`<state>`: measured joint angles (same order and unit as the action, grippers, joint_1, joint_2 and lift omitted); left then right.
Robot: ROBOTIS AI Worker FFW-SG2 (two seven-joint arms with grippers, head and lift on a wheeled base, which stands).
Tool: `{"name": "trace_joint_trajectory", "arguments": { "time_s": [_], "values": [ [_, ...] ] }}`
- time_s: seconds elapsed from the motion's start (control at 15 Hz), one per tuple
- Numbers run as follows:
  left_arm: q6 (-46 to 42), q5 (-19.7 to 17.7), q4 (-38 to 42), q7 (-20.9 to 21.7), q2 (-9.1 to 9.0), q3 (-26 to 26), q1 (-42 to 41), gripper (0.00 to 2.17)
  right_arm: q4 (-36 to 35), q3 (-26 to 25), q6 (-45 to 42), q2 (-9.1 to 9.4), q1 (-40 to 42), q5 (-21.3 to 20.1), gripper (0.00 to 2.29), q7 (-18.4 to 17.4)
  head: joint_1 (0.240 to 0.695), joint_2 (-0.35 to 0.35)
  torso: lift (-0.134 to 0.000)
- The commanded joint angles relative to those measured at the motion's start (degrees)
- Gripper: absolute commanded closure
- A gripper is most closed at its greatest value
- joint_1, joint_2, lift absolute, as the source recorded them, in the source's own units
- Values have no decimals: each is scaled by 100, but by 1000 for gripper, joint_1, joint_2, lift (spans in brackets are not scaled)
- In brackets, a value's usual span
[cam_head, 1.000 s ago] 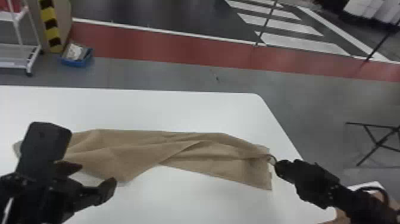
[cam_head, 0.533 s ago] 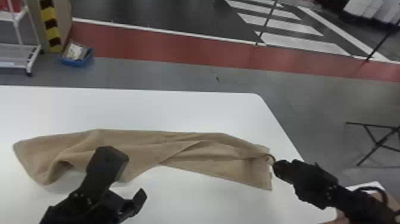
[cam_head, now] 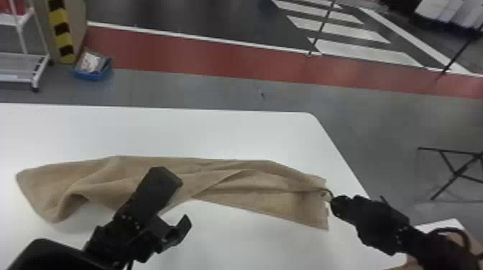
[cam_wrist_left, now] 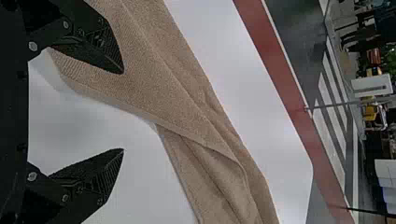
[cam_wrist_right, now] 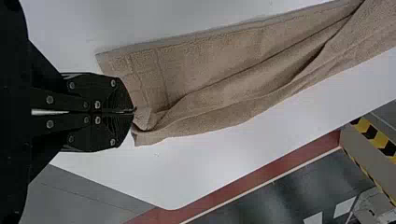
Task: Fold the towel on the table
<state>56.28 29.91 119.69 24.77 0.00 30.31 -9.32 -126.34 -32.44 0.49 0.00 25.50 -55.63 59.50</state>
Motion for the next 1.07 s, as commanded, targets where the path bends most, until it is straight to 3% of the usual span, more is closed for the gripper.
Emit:
{"name": "trace_joint_trajectory", "arguments": {
  "time_s": [0.0, 0.2, 0.33, 0.53, 0.8, 0.87, 1.0],
  "values": [
    [-236, 6, -341, 28, -15, -105, 115, 346, -13, -8, -18, 5, 25, 9, 1946, 0, 695, -350, -125],
    [-253, 41, -420, 98, -15, -175, 150, 350, -4, -8, 0, 5, 25, 17, 1946, -9, 695, -350, -125],
    [-236, 111, -446, 177, -15, -175, 150, 549, -4, 1, 18, 5, 25, 17, 1946, -9, 695, -350, -125],
    [-236, 120, -490, 309, -15, -245, 150, 1119, -4, -17, 18, 5, 25, 26, 1946, -9, 695, -350, -125],
    [-200, 111, -455, 616, -15, -456, 141, 1133, 4, -34, 18, 5, 25, 44, 1946, -9, 695, -350, -125],
    [-130, 111, -455, 687, -15, -509, 132, 1352, 4, -34, 18, 5, 25, 44, 1946, -9, 695, -350, -125],
    [-95, 94, -402, 722, -15, -562, 80, 1355, 4, -34, 18, 5, 25, 44, 1946, -9, 695, -350, -125]
  ]
}}
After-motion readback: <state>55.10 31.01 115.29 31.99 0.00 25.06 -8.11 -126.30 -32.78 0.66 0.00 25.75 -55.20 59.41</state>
